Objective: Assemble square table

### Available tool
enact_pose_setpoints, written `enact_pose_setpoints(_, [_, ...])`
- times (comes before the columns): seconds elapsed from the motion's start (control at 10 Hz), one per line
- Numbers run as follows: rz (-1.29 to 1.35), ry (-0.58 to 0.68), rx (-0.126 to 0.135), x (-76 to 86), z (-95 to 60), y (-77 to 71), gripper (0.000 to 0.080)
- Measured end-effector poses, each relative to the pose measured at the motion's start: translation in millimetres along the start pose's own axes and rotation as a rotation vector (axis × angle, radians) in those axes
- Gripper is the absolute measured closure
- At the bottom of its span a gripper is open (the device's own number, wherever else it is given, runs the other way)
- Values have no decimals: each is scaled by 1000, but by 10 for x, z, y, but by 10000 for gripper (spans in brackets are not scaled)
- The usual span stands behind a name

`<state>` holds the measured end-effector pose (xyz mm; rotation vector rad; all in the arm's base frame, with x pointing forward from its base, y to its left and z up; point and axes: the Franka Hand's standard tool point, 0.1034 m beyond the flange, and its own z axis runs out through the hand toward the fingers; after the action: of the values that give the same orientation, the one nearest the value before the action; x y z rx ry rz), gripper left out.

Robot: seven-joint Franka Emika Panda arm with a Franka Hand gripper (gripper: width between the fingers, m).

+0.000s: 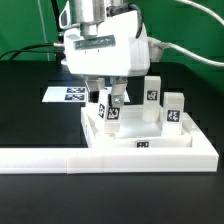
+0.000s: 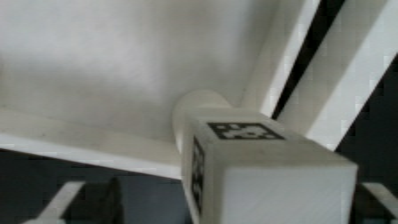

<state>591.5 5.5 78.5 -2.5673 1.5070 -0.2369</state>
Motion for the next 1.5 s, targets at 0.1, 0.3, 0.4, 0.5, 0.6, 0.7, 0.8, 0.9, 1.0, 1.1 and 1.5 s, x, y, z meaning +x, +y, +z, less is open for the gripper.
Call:
enact_pose_setpoints(0.1, [-73,-1,0,-15,1,-8,186])
enact_pose_setpoints(0.3, [-285,0,0,-11,0,-8,151])
enact_pose_setpoints(0.4, [-403,-1,-2,-7,3,-6,151])
enact_pose_setpoints(0.5, [-493,-12,-9,-21,11,-14,150])
enact_pose_setpoints(0.6, [-646,-17,-25,-30,12,-38,150])
enact_pose_setpoints(0.7, [-719,-26,-37,-37,15,-64,150])
enact_pose_setpoints(0.8, [-831,-34,-52,-31,17,-78,150])
enact_pose_setpoints(0.9, [-910,-45,-65,-22,24,-88,150])
enact_pose_setpoints(1.0, [-984,-44,-69,-9,22,-109,150])
enact_pose_setpoints(1.1, [-1035,-43,-72,-11,20,-117,150])
enact_pose_setpoints(1.5, [-1307,-43,-71,68,16,-81,150])
